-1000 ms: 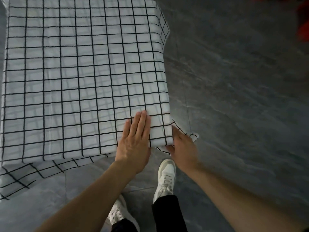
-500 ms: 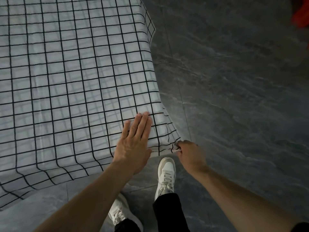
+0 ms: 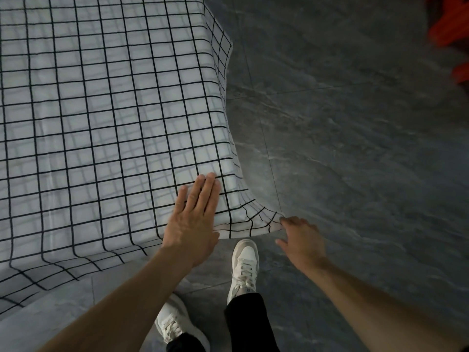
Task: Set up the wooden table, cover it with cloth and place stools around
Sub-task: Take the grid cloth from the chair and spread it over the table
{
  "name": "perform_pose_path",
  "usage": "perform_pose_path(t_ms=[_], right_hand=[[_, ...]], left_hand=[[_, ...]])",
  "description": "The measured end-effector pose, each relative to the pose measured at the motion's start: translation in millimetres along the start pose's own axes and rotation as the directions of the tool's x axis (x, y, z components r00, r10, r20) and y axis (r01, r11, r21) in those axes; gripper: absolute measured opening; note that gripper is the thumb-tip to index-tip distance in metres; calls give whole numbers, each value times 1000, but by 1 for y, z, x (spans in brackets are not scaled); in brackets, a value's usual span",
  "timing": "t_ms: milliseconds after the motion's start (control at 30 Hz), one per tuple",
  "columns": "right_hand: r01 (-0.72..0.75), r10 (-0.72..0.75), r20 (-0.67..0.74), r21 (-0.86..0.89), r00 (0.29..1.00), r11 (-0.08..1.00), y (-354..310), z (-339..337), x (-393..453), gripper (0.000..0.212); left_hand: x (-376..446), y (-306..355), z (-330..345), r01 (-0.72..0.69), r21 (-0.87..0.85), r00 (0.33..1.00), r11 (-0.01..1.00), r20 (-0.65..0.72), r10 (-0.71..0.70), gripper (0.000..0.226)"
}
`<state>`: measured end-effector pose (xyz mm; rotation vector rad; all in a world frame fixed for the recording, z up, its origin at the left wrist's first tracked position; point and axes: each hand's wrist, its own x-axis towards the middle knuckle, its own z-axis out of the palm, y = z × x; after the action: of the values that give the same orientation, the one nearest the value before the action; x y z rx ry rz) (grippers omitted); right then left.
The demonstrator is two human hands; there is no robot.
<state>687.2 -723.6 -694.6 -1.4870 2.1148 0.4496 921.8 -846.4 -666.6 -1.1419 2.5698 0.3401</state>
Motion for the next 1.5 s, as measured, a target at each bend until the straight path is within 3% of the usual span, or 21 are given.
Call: perform_pose_path(t_ms=[67,133,200,267,333,400,467,533,600,700,767,833,900,1067,1200,1500], right_hand=[[36,-35,-15,76,999,996,-8,-8,-1,72],[98,-89,-64,140,994,985,-22,-20,4,79],[182,-150,-165,202,975,962,-40,-32,13,67],[246,-203,-207,207,957,947,-59,-46,24,37],[248,-240,-68,142,968,958,-75,-64,34,15],[217,-225,159,61,961,974,-84,-83,43,18],[191,-203,272,70,941,979,-85,-100,52,23],[152,-191,213,186,958,971,-85,-118,63,24],[138,-161,34,365,986,921,-87,-133,77,27],[242,-130,-238,533,962,811,-98,-153,98,41],[343,-183,-326,551,928,761,-111,-161,113,52],[391,-246,-327,522,912,758,-123,-163,126,59],[395,-266,-311,499,913,772,-131,-163,138,62],[256,-109,-264,626,958,737,-138,-170,158,49],[194,-73,-218,609,973,769,-145,-181,174,39],[152,37,-286,610,958,778,-165,-211,245,38]], left_hand=[[0,1,-3,2,-16,1000,1000,24,-1,114],[0,2,-6,9,-31,998,999,54,-7,115],[1,4,-11,21,-46,996,999,83,-17,114],[2,5,-18,33,-68,994,997,108,-26,108],[4,5,-28,46,-101,991,994,129,-32,101],[7,7,-36,68,-157,990,985,131,-48,96],[13,8,-46,94,-202,994,975,80,-79,87],[20,10,-58,130,-247,991,960,40,-124,73],[29,10,-67,149,-284,988,947,18,-150,59],[44,6,-77,166,-396,975,903,-69,-210,41],[59,-6,-82,151,-467,945,871,-191,-266,43],[79,-25,-87,164,-450,925,878,-238,-295,55],[104,-46,-97,218,-402,926,889,-201,-318,68],[160,-93,-115,279,-336,947,900,-60,-316,84],[182,-116,-124,277,-352,946,894,-61,-317,79],[207,-127,-133,301,-296,945,907,-33,-325,68]])
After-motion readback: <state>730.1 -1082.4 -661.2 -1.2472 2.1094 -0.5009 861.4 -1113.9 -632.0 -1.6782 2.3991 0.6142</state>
